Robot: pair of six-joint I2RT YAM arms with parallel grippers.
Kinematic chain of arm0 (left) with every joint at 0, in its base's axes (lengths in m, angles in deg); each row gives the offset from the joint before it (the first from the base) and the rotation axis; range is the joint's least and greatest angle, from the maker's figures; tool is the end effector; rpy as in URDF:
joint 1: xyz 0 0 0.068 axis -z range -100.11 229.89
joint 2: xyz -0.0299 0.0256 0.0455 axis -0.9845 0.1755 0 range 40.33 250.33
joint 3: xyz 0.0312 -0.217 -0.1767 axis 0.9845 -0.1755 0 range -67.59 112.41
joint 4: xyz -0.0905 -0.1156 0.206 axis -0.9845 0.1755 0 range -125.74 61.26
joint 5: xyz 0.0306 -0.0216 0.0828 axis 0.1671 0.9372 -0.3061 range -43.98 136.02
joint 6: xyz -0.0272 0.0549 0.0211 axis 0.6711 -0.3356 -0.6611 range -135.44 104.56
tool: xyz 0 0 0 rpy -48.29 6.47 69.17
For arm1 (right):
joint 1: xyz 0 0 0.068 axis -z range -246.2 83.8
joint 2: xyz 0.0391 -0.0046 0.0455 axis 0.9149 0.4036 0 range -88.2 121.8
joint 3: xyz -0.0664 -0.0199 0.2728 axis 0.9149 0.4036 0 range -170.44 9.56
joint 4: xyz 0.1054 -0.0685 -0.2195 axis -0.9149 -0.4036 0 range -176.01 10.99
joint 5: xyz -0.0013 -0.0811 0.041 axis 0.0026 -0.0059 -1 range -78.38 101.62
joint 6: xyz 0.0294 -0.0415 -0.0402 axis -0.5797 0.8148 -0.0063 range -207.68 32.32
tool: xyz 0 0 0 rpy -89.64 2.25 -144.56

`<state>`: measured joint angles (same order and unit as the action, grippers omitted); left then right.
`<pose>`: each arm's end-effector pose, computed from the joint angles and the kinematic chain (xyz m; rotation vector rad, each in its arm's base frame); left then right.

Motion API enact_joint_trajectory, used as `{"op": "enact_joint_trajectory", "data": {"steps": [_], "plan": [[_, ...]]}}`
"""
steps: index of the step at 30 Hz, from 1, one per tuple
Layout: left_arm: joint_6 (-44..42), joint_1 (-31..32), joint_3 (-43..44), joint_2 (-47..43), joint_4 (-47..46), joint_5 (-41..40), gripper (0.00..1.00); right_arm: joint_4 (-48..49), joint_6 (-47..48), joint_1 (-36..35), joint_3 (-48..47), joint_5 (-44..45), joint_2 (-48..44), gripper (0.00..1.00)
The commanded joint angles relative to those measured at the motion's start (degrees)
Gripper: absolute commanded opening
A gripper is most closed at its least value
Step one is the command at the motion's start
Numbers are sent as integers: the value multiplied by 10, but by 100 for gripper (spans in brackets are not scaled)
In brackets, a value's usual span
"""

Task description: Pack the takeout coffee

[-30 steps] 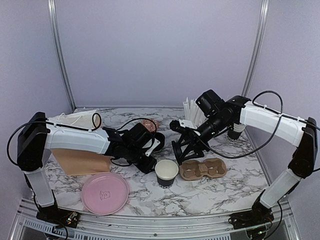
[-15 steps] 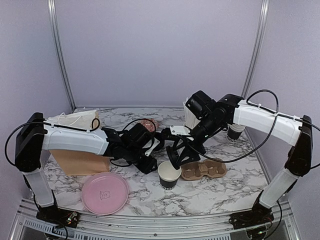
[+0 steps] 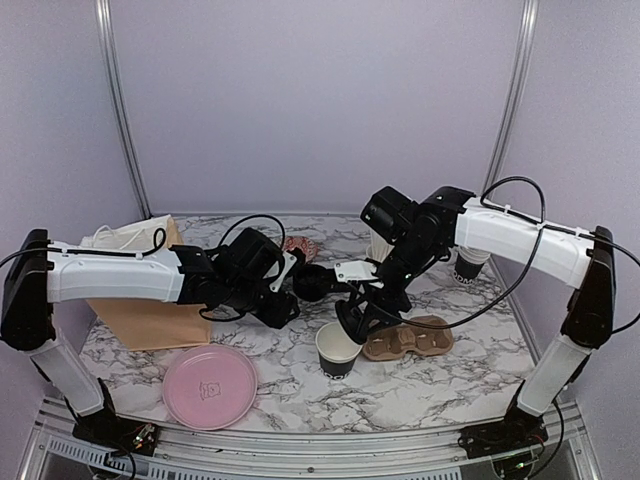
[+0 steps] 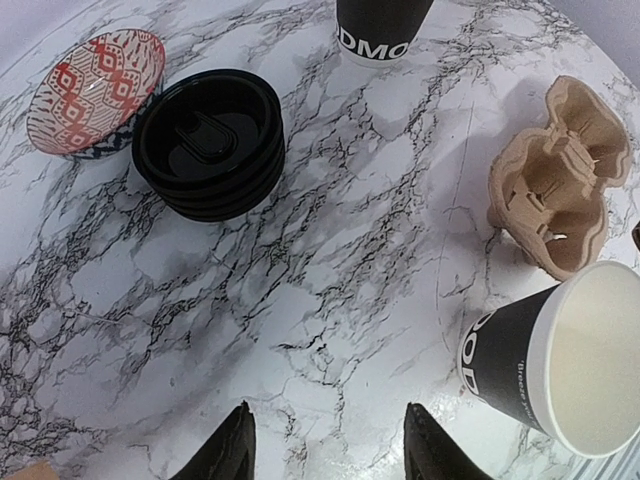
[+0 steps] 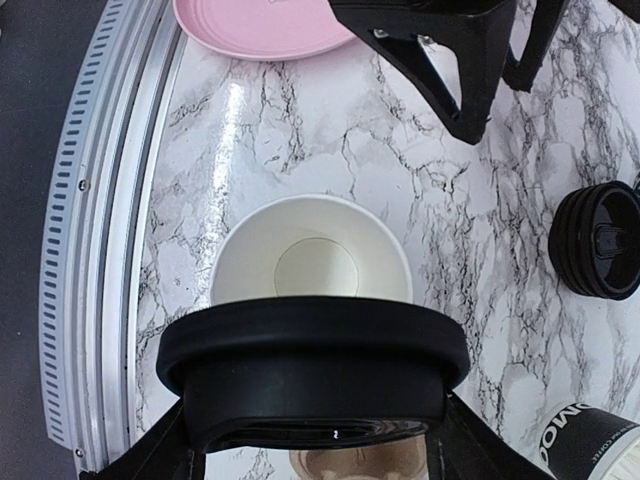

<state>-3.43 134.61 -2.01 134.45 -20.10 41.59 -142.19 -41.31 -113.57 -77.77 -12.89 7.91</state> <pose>0.2139 -0.2955 0.2391 0.8341 2.2407 -0.4784 0.2070 0.2559 0.2940 -2.0874 1.8245 0.6058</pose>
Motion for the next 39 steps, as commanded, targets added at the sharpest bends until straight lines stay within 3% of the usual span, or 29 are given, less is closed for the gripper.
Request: {"op": "enact_joint_trajectory", "data": {"steps": [1, 32, 37, 39], "plan": [[6, -4, -9, -14, -15, -1, 51, -19, 6, -5, -23, 9, 4, 67], [7, -8, -24, -2, -40, 13, 51, -30, -13, -29, -62, 24, 67, 68], [9, -9, -27, -1, -44, 14, 51, -29, -18, -40, -64, 31, 71, 75], [8, -9, -27, -1, -44, 14, 51, -28, -20, -44, -64, 32, 71, 85]]}}
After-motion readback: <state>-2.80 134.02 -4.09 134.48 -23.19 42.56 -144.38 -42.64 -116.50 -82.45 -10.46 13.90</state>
